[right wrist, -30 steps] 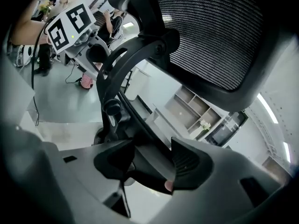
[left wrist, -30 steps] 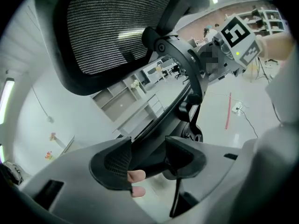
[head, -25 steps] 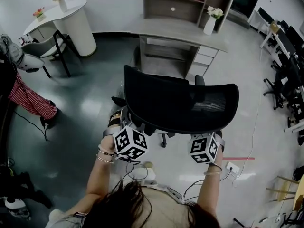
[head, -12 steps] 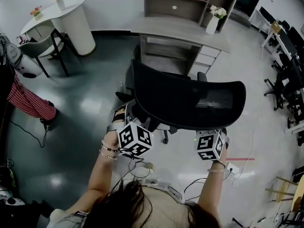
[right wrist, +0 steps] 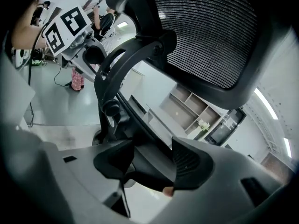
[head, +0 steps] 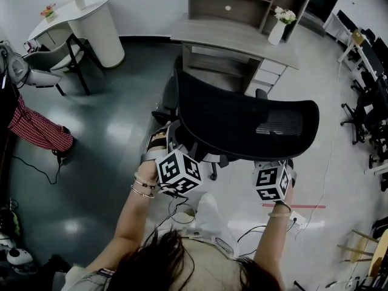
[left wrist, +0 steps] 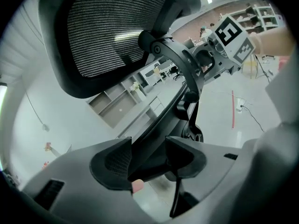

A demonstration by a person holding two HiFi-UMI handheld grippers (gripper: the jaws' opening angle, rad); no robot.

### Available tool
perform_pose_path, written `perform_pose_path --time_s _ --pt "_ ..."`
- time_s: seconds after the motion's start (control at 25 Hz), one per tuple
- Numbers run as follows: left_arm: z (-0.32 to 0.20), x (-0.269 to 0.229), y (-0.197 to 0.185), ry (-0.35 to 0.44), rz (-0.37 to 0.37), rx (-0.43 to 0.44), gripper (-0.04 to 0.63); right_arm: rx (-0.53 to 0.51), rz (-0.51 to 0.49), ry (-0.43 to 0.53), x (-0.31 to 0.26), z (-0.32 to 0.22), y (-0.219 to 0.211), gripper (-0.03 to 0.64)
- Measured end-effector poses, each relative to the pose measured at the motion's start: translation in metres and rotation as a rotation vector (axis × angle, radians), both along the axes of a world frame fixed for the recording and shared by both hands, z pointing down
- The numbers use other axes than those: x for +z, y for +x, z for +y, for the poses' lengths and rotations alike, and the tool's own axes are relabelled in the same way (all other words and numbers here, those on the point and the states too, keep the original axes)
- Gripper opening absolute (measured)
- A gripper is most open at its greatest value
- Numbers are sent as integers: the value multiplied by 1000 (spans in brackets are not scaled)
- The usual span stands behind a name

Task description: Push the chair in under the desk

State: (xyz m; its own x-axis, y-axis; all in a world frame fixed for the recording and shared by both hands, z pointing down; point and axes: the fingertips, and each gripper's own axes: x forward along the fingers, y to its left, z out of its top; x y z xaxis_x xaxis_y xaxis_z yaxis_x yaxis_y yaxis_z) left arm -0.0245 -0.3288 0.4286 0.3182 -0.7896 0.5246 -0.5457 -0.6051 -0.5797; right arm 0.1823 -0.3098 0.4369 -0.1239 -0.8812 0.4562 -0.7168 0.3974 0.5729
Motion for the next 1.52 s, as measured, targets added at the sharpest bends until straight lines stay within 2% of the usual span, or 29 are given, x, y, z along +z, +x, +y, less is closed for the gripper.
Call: perform_pose_path --time_s 0.76,1.04,1.28,1.52 --pt "-65 0 14 5 -7 -88 221 -42 1 33 0 -68 13 236" --pt "-86 1 16 14 -43 -115 221 -58 -3 44 -2 -89 16 236" --pt "-101 -1 19 14 -29 -144 221 -73 -8 54 -2 -104 18 236" --pt "-113 1 22 23 -53 -158 221 -97 -14 66 -2 -116 22 236"
